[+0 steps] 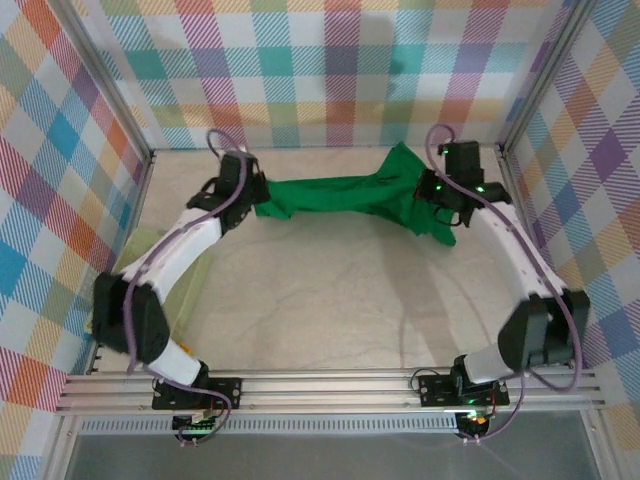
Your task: Fold the inside-out t-shirt
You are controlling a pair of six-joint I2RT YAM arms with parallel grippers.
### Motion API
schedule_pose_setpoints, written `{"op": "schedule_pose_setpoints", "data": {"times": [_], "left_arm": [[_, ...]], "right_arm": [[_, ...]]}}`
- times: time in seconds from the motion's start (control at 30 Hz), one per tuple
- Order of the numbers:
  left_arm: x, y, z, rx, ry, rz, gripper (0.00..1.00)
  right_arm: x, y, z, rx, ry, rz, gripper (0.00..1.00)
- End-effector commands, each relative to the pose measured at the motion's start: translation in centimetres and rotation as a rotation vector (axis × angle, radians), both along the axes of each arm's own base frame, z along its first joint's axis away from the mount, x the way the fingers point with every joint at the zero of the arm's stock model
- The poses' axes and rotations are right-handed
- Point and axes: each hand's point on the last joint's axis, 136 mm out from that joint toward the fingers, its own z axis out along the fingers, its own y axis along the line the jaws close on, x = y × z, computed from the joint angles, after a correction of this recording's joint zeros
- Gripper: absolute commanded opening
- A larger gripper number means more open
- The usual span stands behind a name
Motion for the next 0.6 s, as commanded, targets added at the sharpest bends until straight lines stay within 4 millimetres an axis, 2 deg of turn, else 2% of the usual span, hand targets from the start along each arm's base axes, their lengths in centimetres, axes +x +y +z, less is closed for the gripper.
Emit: {"op": "schedule_pose_setpoints", "data": {"times": [0.0,0.07,0.2,0.27,0.4,0.47,0.5,0.57], "left_arm": [[-2.2,3.2,-5.6,0.052,0.192,0.117,0.0],[-2.1,4.4,-6.4,0.028,0.22,0.164,0.0],[-1.4,5.1,-6.5,-0.009,0.222,0.171,0.0],[-1.3,5.3,-6.8,0.01,0.242,0.183,0.0],[-1.2,5.4,-8.5,0.02,0.299,0.196,0.0],[-1.3,5.4,-9.2,0.021,0.316,0.204,0.0],[-1.4,5.6,-9.5,0.025,0.325,0.213,0.0],[-1.4,5.8,-9.8,0.035,0.337,0.224,0.0]], "right_arm": [[-0.4,1.6,-5.1,-0.007,0.163,0.059,0.0],[0.2,1.8,-6.9,-0.025,0.225,0.062,0.0],[1.8,2.9,-9.2,-0.062,0.295,0.102,0.06],[2.8,3.4,-9.9,-0.082,0.312,0.113,0.08],[5.8,3.2,-10.7,-0.136,0.315,0.089,0.17],[7.0,3.2,-10.3,-0.166,0.304,0.096,0.3],[7.1,3.2,-10.0,-0.182,0.311,0.103,0.4],[6.4,2.6,-9.2,-0.225,0.311,0.099,0.48]]}}
